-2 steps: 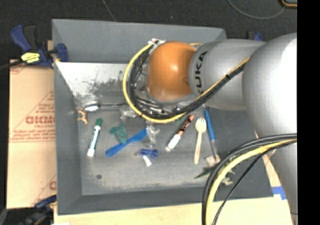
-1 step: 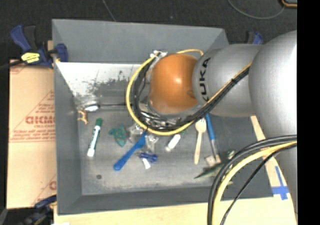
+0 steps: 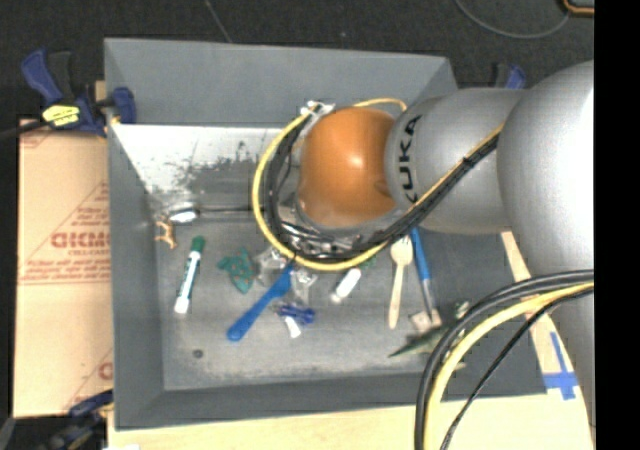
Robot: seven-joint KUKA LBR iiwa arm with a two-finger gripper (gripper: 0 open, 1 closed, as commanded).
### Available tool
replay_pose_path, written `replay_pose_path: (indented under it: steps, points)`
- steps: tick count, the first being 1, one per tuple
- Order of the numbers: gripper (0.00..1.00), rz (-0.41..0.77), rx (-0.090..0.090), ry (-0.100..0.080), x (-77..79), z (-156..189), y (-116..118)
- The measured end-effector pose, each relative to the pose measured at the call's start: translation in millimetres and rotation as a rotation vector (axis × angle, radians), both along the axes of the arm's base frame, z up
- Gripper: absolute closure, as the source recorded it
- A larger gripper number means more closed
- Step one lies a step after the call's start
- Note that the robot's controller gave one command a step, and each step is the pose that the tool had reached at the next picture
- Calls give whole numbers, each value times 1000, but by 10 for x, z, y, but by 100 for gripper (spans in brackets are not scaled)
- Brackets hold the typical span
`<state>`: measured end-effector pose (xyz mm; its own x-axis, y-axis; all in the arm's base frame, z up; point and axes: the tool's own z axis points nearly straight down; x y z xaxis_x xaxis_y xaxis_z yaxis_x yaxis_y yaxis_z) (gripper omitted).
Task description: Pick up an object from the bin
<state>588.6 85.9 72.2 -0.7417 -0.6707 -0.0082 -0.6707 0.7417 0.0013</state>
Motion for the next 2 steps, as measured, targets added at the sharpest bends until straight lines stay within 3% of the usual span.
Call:
replay_pose_path:
  steps: [1, 2]
  points:
    - [100, -1, -2, 12, -37, 165, -5]
    - [100, -5, 0, -1, -1, 549, -6]
